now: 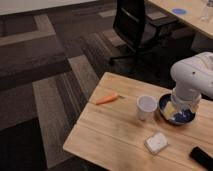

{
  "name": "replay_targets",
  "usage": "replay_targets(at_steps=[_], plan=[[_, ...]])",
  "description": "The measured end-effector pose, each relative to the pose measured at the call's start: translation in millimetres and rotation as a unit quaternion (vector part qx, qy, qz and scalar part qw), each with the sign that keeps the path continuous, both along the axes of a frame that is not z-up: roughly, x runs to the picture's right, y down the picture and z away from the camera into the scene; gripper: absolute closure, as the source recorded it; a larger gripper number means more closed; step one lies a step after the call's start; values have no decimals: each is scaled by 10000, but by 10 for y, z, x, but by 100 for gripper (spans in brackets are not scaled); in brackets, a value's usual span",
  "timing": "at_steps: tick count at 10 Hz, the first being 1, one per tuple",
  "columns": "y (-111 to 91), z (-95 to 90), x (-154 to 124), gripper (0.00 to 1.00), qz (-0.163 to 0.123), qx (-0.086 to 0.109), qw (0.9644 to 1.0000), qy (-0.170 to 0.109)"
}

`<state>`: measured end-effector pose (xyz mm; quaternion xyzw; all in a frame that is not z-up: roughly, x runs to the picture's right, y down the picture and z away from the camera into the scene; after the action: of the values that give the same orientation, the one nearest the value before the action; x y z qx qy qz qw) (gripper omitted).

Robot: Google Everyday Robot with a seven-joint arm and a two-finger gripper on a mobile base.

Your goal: Place the eraser on the white sponge

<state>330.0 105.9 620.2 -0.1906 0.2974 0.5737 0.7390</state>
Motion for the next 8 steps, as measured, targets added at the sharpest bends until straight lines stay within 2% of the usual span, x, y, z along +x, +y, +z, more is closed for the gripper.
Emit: replay_targets(at_steps=[2,4,5,6,7,8], plan=[[275,8,323,35,-56,-351,9994,54],[429,8,660,35,-11,-493,9988,-25],[449,14,755,35,-83,-470,9988,-116],[484,-8,862,35,-306,-464,9979,-329],[547,-69,969,35,-801,-409,9929,-784],[600,-115,1008,35,-1128,-371,9872,-1069]])
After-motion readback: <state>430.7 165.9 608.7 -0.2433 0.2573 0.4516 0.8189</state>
